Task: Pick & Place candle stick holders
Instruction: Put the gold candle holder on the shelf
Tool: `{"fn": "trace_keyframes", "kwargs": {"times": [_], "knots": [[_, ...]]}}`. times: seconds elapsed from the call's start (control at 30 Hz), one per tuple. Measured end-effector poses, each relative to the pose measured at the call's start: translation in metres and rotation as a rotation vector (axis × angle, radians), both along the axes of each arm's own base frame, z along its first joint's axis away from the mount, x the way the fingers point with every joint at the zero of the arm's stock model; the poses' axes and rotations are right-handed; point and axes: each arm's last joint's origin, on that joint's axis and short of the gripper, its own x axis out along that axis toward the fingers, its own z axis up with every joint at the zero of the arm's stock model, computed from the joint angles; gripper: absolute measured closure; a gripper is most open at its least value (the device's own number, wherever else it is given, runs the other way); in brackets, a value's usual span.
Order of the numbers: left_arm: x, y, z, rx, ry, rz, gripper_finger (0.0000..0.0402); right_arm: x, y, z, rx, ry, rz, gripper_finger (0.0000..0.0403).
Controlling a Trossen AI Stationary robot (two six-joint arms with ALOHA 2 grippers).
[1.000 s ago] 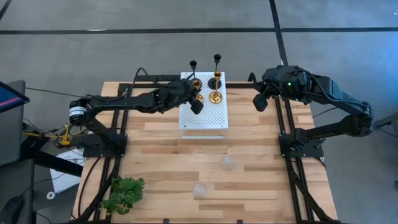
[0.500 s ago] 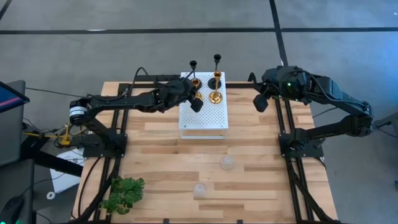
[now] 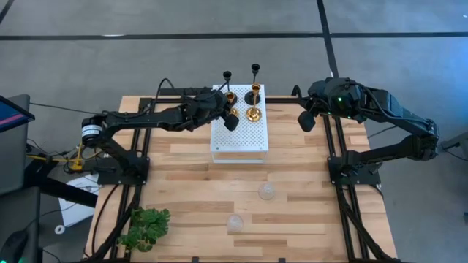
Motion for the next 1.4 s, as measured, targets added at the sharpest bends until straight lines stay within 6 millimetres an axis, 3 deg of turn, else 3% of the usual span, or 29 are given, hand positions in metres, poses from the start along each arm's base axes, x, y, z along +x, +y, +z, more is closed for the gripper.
{"fn": "trace_keyframes", "kwargs": {"times": [0.57, 1.07, 1.4], "knots": [[-0.0003, 0.0013, 0.0005, 0.001, -0.005, 0.004, 0.0347, 0.0001, 0.0, -0.0001, 0.0, 0.0, 0.0, 0.0403], [-0.0014, 0.0045, 0.0005, 0.006, 0.0, 0.014, 0.0192, 0.0001, 0.0, 0.0, -0.001, 0.0, -0.001, 0.0403], [-0.0017, 0.0042, -0.0011, 0.002, 0.017, 0.013, 0.0132, -0.0005, 0.0001, -0.0008, 0.002, 0.01, -0.001, 0.0403]]}}
